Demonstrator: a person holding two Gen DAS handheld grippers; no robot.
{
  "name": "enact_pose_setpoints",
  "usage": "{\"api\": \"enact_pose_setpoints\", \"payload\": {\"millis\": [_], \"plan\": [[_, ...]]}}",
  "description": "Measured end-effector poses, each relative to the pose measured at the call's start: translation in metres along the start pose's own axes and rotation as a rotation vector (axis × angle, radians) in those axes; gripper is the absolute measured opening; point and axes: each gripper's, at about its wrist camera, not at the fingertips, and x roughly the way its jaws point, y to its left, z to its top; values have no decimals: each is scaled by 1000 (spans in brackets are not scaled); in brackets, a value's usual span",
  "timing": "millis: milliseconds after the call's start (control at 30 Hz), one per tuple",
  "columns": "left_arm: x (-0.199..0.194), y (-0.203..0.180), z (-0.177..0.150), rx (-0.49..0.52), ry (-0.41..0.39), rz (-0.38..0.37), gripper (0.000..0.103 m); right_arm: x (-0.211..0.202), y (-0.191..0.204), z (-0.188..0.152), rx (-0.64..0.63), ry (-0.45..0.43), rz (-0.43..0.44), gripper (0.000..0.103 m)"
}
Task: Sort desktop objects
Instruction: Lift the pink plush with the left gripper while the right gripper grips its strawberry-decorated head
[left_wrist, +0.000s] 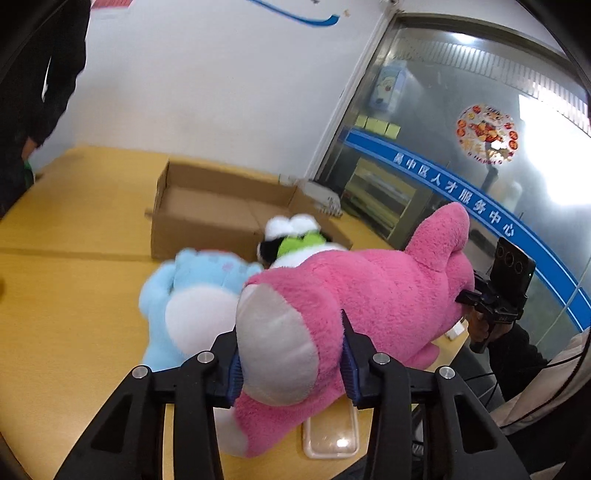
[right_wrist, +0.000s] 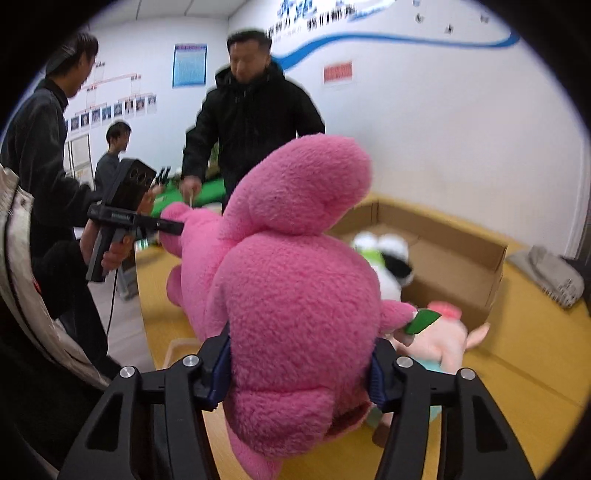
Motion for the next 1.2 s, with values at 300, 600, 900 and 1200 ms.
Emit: {"api": "enact_pose_setpoints", "payload": {"millis": [300, 600, 900, 1200], "plan": [[66, -4, 183, 236, -130, 22, 45, 46, -108, 103, -85, -122, -127, 59], [253, 115, 304, 278, -136, 117, 59, 128, -214, 148, -143, -83, -176, 67], [274, 148, 228, 333, 67, 105, 84, 175, -232, 110, -175, 105, -93, 72], [340, 116, 232, 428, 309, 91, 92, 253, -230, 79, -237, 424, -92, 79]]}}
